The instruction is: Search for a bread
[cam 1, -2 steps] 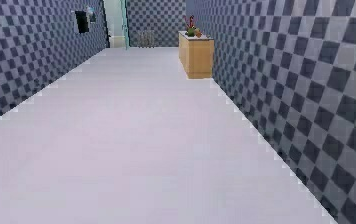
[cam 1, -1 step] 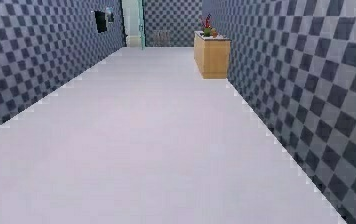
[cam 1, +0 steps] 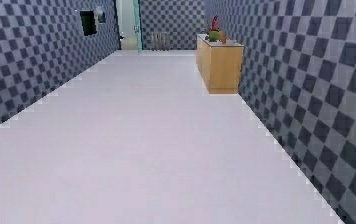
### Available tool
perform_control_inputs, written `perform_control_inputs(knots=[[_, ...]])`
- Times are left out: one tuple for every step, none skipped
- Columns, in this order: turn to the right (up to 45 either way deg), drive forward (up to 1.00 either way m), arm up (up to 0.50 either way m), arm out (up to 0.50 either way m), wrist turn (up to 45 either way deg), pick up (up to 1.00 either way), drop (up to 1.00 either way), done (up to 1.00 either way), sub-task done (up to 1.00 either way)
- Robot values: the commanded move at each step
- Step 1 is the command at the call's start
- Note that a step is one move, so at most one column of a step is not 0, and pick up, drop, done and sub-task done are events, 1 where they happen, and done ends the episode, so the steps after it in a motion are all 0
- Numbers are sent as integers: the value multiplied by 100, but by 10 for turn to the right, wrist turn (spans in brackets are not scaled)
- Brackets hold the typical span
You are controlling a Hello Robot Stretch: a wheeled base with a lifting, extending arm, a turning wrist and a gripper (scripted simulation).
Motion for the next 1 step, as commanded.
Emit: perform_control_inputs(knots=[[0,100,0,0,0,0,0,0,0]])
